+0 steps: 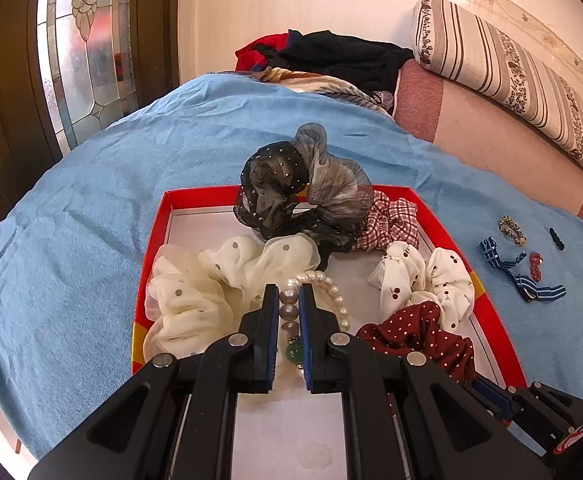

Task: Organize jewelry
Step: 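Lower both held items into the box and open both tools, then move both empty tools back to the watch and hair tie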

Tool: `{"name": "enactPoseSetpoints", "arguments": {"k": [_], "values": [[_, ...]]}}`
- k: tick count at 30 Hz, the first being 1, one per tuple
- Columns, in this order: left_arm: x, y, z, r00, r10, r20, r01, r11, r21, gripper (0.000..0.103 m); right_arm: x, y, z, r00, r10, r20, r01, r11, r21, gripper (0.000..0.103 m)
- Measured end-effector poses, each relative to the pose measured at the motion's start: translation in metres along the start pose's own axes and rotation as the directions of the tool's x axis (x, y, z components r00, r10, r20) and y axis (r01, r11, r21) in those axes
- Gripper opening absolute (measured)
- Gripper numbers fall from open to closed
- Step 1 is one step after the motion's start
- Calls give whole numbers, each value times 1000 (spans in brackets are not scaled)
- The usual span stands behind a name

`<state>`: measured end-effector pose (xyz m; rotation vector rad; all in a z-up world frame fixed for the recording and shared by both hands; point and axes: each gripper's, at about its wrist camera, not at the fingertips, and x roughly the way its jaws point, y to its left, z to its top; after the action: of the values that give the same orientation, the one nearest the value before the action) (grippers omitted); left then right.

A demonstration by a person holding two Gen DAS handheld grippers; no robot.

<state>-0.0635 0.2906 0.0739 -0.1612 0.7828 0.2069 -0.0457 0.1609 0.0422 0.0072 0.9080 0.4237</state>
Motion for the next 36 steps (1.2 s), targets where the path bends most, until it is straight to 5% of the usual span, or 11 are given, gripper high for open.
{"name": "enactPoseSetpoints", "arguments": {"k": [22,28,30,36], "values": [[5,5,2,1000,23,1,-23,1000,-18,9,17,-7,18,999,-36,-13,36,999,3,13],[3,3,2,999,35,12,-34,999,-8,11,11,-3,17,1000,-24,-9,24,1000,-1,32],[2,3,3,999,37,17,-37,999,-8,22,8,-2,16,1000,-18,-7,18,1000,-4,34],[-5,2,4,997,52,50,-52,999,1,27,-3,3,15,1000,-11,9,11,1000,-20,39]]}}
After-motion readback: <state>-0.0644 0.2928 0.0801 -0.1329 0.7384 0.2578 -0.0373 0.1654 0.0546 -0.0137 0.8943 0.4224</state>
